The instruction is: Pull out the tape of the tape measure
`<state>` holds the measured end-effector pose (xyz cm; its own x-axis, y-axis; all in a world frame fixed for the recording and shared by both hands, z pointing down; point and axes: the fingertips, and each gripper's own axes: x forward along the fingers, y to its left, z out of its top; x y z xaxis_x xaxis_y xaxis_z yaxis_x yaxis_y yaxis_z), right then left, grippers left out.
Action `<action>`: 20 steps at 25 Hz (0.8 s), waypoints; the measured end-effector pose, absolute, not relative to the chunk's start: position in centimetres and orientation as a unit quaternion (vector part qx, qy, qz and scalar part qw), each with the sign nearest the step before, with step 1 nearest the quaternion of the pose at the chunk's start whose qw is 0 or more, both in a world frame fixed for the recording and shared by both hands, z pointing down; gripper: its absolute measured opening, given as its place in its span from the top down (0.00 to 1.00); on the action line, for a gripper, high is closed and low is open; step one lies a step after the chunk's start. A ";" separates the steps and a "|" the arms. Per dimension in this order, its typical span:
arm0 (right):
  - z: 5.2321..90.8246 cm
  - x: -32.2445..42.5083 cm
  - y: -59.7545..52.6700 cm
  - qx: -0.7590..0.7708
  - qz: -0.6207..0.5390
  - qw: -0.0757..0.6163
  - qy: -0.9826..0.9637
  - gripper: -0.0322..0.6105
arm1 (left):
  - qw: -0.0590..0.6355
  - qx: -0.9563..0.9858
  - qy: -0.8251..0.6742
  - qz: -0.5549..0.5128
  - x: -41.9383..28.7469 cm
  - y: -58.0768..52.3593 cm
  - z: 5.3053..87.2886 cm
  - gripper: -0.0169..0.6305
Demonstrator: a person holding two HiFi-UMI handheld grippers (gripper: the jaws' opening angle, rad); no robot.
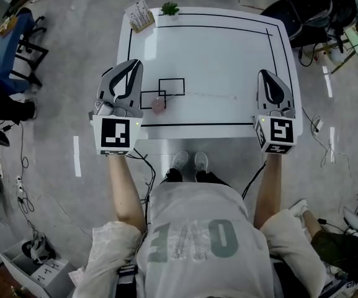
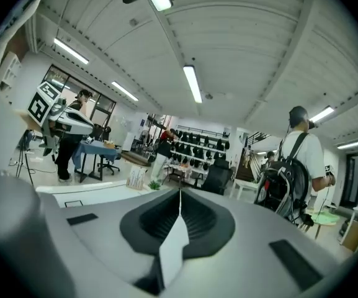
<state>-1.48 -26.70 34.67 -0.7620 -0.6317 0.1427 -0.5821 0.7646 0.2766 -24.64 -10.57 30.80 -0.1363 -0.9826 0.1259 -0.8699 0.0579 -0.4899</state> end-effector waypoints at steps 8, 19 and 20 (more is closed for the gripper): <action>28.3 -2.5 -22.7 0.329 -0.130 0.012 -0.935 0.90 | 0.161 -0.599 0.780 -0.080 -22.3 -8.1 23.1 0.93; 28.0 -3.1 -17.3 0.317 -0.094 -0.037 -0.943 0.90 | 0.156 -0.573 0.804 -0.034 -18.9 -5.4 23.1 0.93; 28.1 -3.1 -17.1 0.313 -0.088 -0.038 -0.945 0.90 | 0.152 -0.573 0.804 -0.034 -18.9 -5.4 23.3 0.93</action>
